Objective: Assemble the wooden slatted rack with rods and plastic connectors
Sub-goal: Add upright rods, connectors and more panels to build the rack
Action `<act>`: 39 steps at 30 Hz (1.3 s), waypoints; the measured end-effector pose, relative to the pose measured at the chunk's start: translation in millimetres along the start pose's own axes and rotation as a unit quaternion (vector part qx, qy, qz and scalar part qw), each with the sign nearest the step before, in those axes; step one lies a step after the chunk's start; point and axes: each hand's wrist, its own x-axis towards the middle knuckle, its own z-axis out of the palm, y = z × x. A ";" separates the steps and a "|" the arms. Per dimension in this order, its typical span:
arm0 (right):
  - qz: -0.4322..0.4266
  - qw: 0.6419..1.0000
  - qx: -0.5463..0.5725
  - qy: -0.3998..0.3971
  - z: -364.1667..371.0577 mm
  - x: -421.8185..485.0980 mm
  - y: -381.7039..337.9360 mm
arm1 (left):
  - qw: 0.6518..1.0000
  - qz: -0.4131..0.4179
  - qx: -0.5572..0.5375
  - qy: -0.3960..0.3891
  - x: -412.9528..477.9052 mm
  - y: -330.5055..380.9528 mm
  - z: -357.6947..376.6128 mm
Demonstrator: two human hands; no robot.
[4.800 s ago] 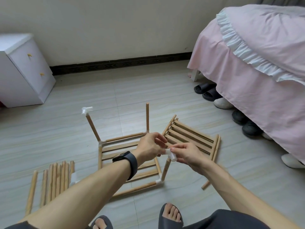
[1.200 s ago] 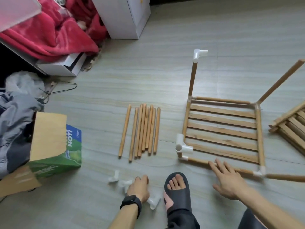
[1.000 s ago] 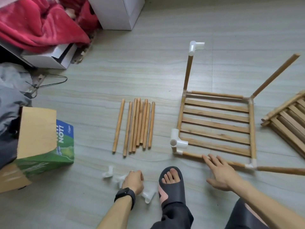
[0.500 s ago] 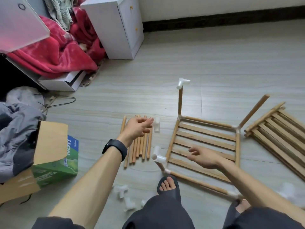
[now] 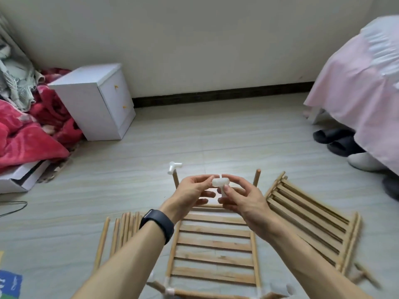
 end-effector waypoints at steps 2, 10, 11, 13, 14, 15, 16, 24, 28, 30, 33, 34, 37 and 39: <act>-0.010 1.000 -0.006 0.022 -15.9 1.0 1.8 | 1.000 -0.008 0.011 -0.006 11.2 -0.5 12.3; -0.055 0.984 -0.149 0.079 -69.7 16.2 14.1 | 0.996 -0.020 0.057 -0.059 42.4 -6.6 41.1; -0.054 0.983 -0.151 0.085 -74.3 19.7 16.2 | 0.996 -0.015 0.060 -0.062 47.1 -7.0 43.5; -0.039 0.988 -0.104 0.104 -81.4 27.6 19.1 | 0.996 0.006 0.056 -0.064 57.4 -7.8 48.5; -0.022 0.992 -0.053 0.114 -83.7 31.7 19.7 | 0.997 0.020 0.048 -0.060 61.7 -8.2 51.4; -0.001 0.993 0.008 0.116 -84.9 35.5 19.4 | 0.997 0.035 0.040 -0.049 65.7 -9.1 54.2; 0.023 0.991 0.070 0.112 -85.7 38.6 18.8 | 0.997 0.050 0.037 -0.036 69.3 -10.2 57.2; 0.142 0.979 0.093 0.113 -93.1 61.7 15.6 | 0.974 0.144 0.164 0.054 95.0 -30.5 70.8; 0.147 0.979 0.096 0.104 -95.1 74.4 14.6 | 0.964 0.173 0.191 0.068 101.6 -31.1 72.8; 0.149 0.975 0.133 0.094 -94.8 80.8 14.4 | 0.960 0.186 0.204 0.055 102.8 -29.0 72.0; 0.130 0.977 0.122 0.116 -100.4 92.7 11.4 | 0.946 0.194 0.256 0.041 106.4 -24.1 57.2; 0.116 0.980 0.095 0.130 -104.7 97.3 8.9 | 0.938 0.198 0.279 0.057 109.5 -22.3 45.4; 0.084 0.981 0.014 0.172 -125.8 112.3 2.6 | 0.898 0.187 0.359 0.174 121.0 -20.6 -6.6; 0.084 0.979 -0.018 0.186 -139.5 119.8 -0.6 | 0.864 0.134 0.418 0.245 125.5 -24.5 -44.5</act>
